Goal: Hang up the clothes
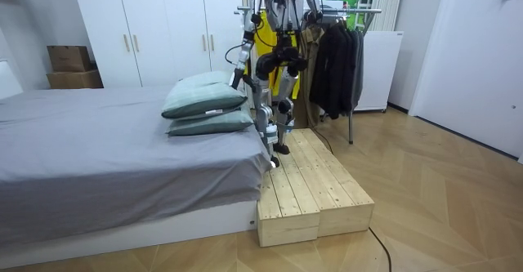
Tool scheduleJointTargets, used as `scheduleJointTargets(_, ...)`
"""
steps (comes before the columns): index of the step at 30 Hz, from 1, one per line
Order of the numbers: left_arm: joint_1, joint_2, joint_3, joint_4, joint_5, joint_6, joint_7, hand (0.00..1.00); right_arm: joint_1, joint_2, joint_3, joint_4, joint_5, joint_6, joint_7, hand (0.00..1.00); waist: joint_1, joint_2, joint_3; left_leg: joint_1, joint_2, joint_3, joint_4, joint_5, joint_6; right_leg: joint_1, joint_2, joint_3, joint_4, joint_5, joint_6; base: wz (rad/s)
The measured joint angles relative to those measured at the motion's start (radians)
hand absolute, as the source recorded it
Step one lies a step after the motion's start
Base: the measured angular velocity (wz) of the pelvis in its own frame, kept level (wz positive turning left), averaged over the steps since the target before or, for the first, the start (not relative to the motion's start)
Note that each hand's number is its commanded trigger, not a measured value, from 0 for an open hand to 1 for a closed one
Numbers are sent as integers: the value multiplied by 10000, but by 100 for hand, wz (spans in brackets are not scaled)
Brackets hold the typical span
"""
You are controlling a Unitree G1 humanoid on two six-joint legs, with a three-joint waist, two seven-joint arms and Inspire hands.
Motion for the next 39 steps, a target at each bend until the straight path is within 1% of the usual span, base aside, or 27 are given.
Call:
scheduleJointTargets(1, 0, 0, -2, 0, -7, 0, 0, 0, 0, 0, 0, 13, 1, 3, 0, 100, -17, 1, 0, 5, -5, 15, -3, -1, 3, 9, 0, 23, -24, 11, 17, -15)
scheduleJointTargets(3, -1, -9, 10, 0, -8, -1, 0, 0, -31, 8, -39, 8, 2, 34, 0, 100, -31, 3, -6, 3, -42, 54, -44, 44, 78, 61, 21, 287, -223, 95, 142, -12)
scheduleJointTargets(5, -1, -22, 13, 0, -8, -3, 0, 0, -47, 21, -97, 10, -12, 79, 1, 100, -13, 27, -13, -11, -46, 38, -62, 50, 95, 135, 15, 336, -329, 138, 205, -5)
scheduleJointTargets(8, 0, -64, 7, 2, -7, -6, 0, 0, -48, 26, -132, 19, -11, 200, 18, 100, 64, 89, -17, 82, -53, -16, -70, 31, 127, 218, -12, 308, -454, 139, 207, 3)
scheduleJointTargets(10, 0, -81, 19, 14, -8, -34, 1, 0, -50, 34, -141, 17, 0, 201, 37, 100, 129, 94, -19, 99, -59, -16, -107, 30, 127, 212, -42, 190, -464, 131, 202, 0)
scheduleJointTargets(11, 0, -102, 16, 23, -8, -82, 6, 0, -49, 35, -171, 17, 1, 203, 89, 100, 259, 107, -26, 153, -72, 37, -169, 31, 126, 203, -82, 30, -470, 131, 202, 0)
scheduleJointTargets(12, 0, -139, 16, 23, -8, -147, 20, 0, -51, 33, -222, 18, -1, 204, 182, 100, 303, 128, -39, 165, -97, -32, -193, 33, 123, 215, -104, -23, -458, 98, 164, 4)
scheduleJointTargets(14, 5, -190, 8, 27, -9, -227, 25, 0, -90, 27, -237, 17, 2, 204, 333, 100, 422, 156, -39, 193, -133, -50, -237, 51, 94, 239, -97, 88, -449, 65, 109, 5)
scheduleJointTargets(18, 43, -269, 20, 28, -7, -233, 24, 0, -91, 26, -246, 18, -1, 310, 775, 100, 568, 221, -65, 383, -171, -32, -408, 84, 29, 395, -44, 258, -448, 64, -19, 0)
scheduleJointTargets(20, 61, -288, 20, 28, -7, -234, 24, 0, -91, 26, -246, 18, 15, 310, 883, 100, 617, 256, -85, 456, -173, -25, -454, 85, 25, 456, -39, 255, -450, 87, -58, 0)
scheduleJointTargets(21, 60, -295, 26, 28, -7, -234, 24, 0, -92, 25, -245, 18, 16, 310, 982, 100, 638, 286, -115, 469, -176, -46, -481, 91, 14, 462, -47, 213, -449, 102, -85, 3)
scheduleJointTargets(23, 60, -296, 39, 27, -7, -253, 24, 0, -92, 22, -244, 24, 42, 309, 1115, 100, 657, 311, -132, 481, -186, -81, -513, 102, -3, 466, -64, 142, -444, 101, -110, 6)
scheduleJointTargets(25, 60, -294, 39, 27, -6, -289, 24, 0, -105, 16, -245, 126, 173, 306, 1184, 100, 676, 309, -132, 501, -188, -128, -518, 102, -2, 545, -76, 104, -443, 81, -127, 5)
scheduleJointTargets(26, 60, -292, 64, 27, -7, -301, 24, 0, -137, -6, -244, 260, 387, 306, 1226, 100, 701, 303, -132, 505, -231, -310, -524, 102, 0, 608, -59, 170, -439, 59, -117, -4)
scheduleJointTargets(27, 61, -290, 124, 27, -9, -315, 23, 0, -266, -21, -244, 424, 539, 320, 1309, 100, 762, 282, -127, 476, -376, -647, -553, 95, 37, 627, -18, 280, -452, 27, -74, -9)
scheduleJointTargets(28, 61, -289, 160, 27, -10, -317, 23, 0, -323, -28, -241, 447, 621, 371, 1364, 100, 781, 277, -124, 453, -420, -792, -553, 87, 58, 630, -10, 306, -450, 28, -73, -12)
scheduleJointTargets(29, 61, -289, 241, 27, -10, -319, 23, 0, -408, -63, -239, 453, 813, 461, 1470, 100, 776, 261, -117, 441, -513, -1052, -604, 74, 144, 646, -5, 320, -448, 33, -68, -5)
scheduleJointTargets(31, 57, -288, 389, 23, -6, -319, 21, 0, -473, -255, -240, 523, 1207, 496, 1566, 100, 772, 230, -116, 458, -528, -1151, -660, 65, 172, 698, -3, 302, -461, 33, -67, 3)
scheduleJointTargets(32, 57, -279, 503, 0, -5, -320, 21, 0, -481, -434, -241, 578, 1575, 499, 1642, 100, 787, 178, -112, 479, -529, -1177, -666, 69, 179, 726, -5, 290, -463, 33, -67, 4)
scheduleJointTargets(33, 57, -257, 588, -29, 18, -323, 21, 0, -485, -535, -241, 609, 1891, 499, 1695, 100, 827, 96, -88, 483, -540, -1204, -672, 82, 180, 746, -4, 306, -458, 34, -69, 0)
scheduleJointTargets(35, 62, -253, 785, -151, 68, -323, 21, 0, -536, -627, -230, 819, 2487, 486, 1798, 100, 919, -27, -46, 500, -556, -1244, -669, 102, 164, 739, 19, 348, -479, 42, -72, -6)
scheduleJointTargets(36, 62, -248, 858, -170, 120, -324, 21, 0, -688, -626, -226, 1178, 2916, 487, 1927, 100, 939, -96, -38, 529, -568, -1270, -672, 100, 168, 721, 26, 365, -478, 43, -70, -6)
scheduleJointTargets(37, 62, -248, 919, -169, 123, -328, 21, 0, -765, -639, -230, 1351, 3176, 506, 2001, 100, 960, -113, -37, 516, -580, -1320, -674, 97, 175, 713, 24, 353, -473, 44, -69, 0)
scheduleJointTargets(38, 62, -237, 1010, -170, 128, -426, 21, 0, -839, -706, -264, 1599, 3625, 508, 2135, 100, 1015, -142, -48, 457, -611, -1411, -665, 64, 235, 654, 7, 289, -463, 44, -68, 0)
scheduleJointTargets(39, 62, -233, 1014, -210, 175, -526, 21, 0, -866, -756, -305, 1727, 3976, 510, 2229, 100, 1148, -158, -49, 436, -615, -1399, -658, 60, 245, 578, -45, 66, -452, 52, -80, 0)
